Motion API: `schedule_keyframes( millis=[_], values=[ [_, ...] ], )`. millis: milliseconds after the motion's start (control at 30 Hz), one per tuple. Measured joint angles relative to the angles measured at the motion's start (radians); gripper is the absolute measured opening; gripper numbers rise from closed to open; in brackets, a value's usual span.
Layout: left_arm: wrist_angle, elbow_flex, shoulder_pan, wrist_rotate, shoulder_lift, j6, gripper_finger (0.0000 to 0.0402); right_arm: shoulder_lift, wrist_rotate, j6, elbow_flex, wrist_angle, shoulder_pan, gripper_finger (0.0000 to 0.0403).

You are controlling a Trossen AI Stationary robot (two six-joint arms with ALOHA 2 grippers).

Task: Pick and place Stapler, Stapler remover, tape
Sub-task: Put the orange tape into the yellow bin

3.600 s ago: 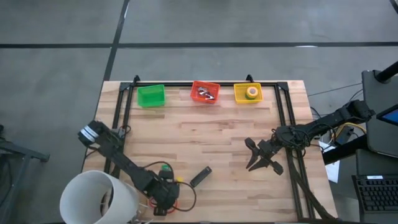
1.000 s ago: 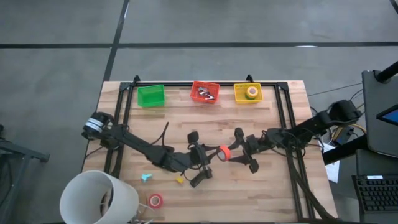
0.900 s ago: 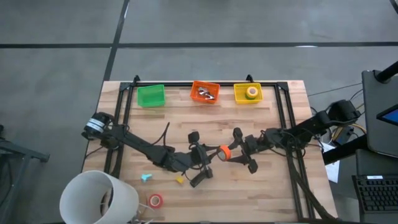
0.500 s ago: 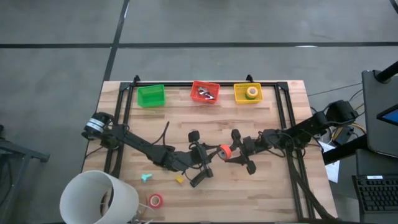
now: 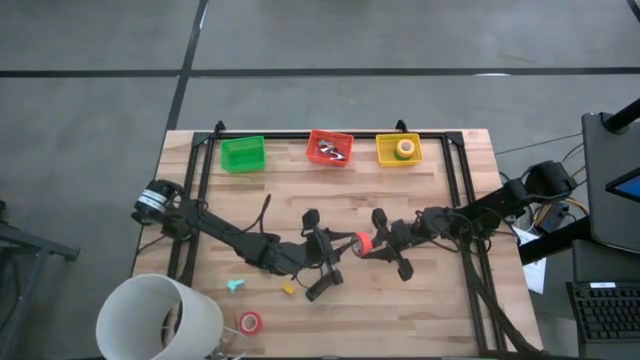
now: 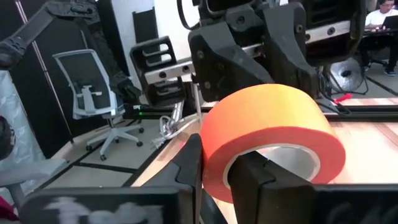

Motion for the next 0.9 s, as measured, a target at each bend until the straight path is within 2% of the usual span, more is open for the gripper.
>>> schedule_keyframes(
  millis=[233,367,467,567,767,900],
  values=[
    [-0.004,0.0,0.002,-0.031,-0.021,-0.019,0.0147,-0.021,0.001,0.019,0.0,-0.039,-0.004,0.0055],
    [-0.008,0.0,0.002,-0.08,-0.036,0.01,0.019,-0.059,0.023,0.058,0.0,-0.143,-0.025,0.0056],
    [0.0,0.0,0.003,-0.1,-0.046,0.012,0.0206,-0.11,0.039,0.1,0.0,-0.25,-0.049,0.0056],
    [-0.008,0.0,0.004,-0.101,-0.047,0.013,0.0207,-0.168,0.126,0.119,0.0,-0.388,-0.075,0.0056],
    [0.006,0.0,0.021,-0.103,-0.046,0.014,0.0206,-0.302,0.386,0.123,0.017,-0.676,-0.174,0.0056],
    [0.01,0.0,0.034,-0.103,-0.046,0.017,0.0206,-0.341,0.436,0.145,0.07,-0.856,-0.297,0.0056]
  ],
)
